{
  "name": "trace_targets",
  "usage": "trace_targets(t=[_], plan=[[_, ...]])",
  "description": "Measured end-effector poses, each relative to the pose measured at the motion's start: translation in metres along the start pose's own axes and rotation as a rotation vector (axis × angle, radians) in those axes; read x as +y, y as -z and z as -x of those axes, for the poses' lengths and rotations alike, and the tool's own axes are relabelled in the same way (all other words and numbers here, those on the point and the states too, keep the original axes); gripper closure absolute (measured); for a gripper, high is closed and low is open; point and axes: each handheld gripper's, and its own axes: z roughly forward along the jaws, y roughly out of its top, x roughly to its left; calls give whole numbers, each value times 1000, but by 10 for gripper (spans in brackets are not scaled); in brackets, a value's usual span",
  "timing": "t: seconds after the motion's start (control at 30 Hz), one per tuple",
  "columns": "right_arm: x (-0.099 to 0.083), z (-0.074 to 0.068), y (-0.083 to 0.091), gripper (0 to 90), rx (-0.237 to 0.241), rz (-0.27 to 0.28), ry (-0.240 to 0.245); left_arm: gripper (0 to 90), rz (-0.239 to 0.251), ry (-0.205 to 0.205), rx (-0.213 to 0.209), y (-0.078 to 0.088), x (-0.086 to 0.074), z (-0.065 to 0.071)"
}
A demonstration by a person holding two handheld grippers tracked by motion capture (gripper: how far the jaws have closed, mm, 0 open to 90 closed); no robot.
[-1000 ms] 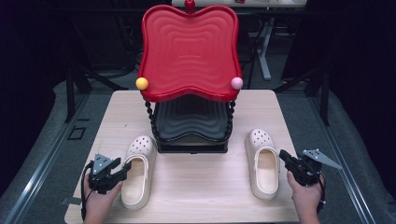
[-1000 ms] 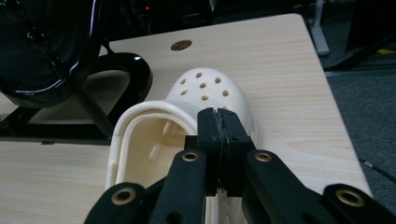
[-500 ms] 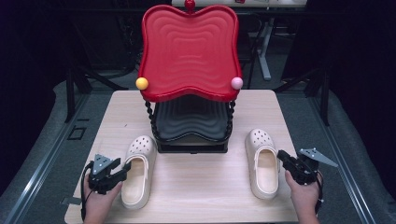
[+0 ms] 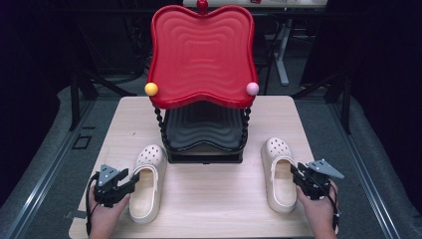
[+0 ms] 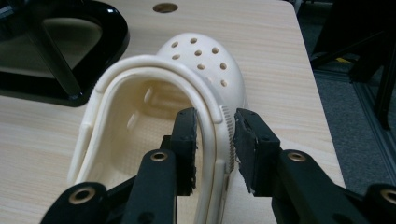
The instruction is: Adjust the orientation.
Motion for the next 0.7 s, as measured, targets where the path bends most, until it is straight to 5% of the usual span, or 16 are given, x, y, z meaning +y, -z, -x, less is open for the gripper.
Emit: trace_targets(t=[0.07,0.13,0.27,0.7], plan=[[1,-1,0,689,-26,-38,50,529,-1,1,-1,0,0,0],[-2,-6,-6,688,-37,-5,38,529,-1,2,-2,0,0,0],[-2,-6,-9,726,-63,-50,83,529,-4,2,-3,-1,0,0],[3,-16,-4,750,17,-50,47,529,0,3,-6,-1,0,0]])
